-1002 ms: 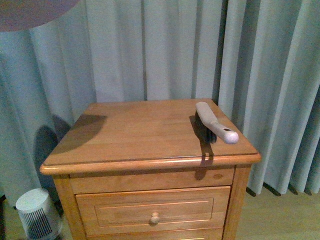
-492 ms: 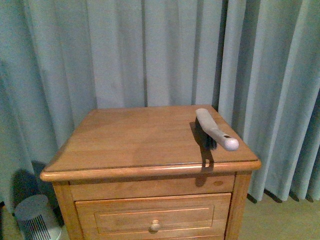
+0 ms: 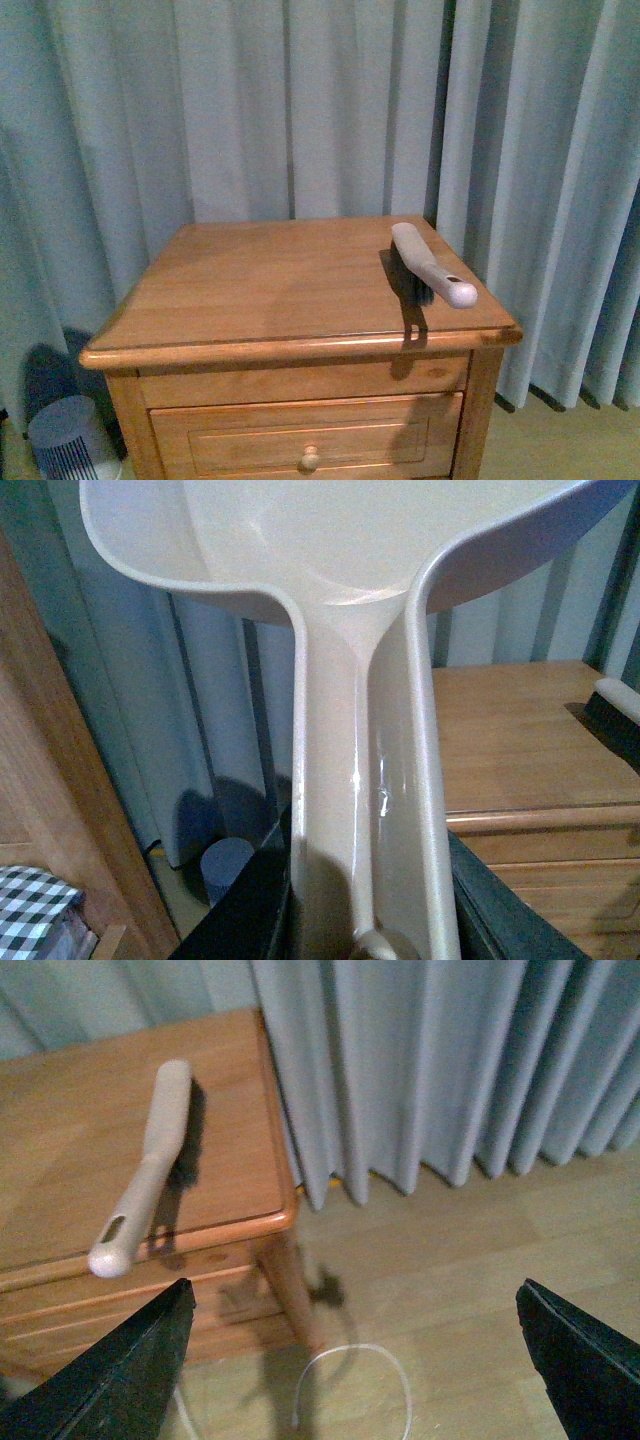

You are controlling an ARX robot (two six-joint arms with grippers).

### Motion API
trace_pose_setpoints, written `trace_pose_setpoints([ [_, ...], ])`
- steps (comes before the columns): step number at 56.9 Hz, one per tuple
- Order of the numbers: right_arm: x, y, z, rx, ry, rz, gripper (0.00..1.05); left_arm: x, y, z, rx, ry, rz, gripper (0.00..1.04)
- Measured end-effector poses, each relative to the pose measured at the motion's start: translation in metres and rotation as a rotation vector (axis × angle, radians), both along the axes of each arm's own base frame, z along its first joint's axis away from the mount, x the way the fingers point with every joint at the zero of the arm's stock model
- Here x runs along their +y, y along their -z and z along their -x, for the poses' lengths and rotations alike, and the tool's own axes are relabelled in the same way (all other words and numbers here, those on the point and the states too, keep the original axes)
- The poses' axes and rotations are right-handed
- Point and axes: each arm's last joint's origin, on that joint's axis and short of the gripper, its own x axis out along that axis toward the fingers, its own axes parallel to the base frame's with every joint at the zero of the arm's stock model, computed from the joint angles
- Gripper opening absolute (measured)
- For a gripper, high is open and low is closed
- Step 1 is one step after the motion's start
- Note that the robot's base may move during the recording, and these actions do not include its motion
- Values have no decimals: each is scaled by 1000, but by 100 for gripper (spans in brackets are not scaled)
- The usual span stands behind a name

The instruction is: Clean up trash

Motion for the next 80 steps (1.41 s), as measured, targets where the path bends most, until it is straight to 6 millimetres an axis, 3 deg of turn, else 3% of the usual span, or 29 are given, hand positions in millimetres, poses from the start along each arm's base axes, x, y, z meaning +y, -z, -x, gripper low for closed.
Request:
trace_pose_setpoints([
  [13,50,-12,-67,152,-45,-57,97,0,0,0,0,0,2,26],
  [19,70,-7,-89,214,-51,-56,97,0,0,0,0,0,2,26],
  [26,80,5,-109,267,-29,-63,97,0,0,0,0,0,2,26],
  [40,96,30,-129,328,-14,-64,97,0,0,0,0,0,2,26],
  [77,125,57,-164,361,-6,-56,97,0,0,0,0,0,2,26],
  [80,127,58,-165,359,-5,-58,91,0,0,0,0,0,2,26],
])
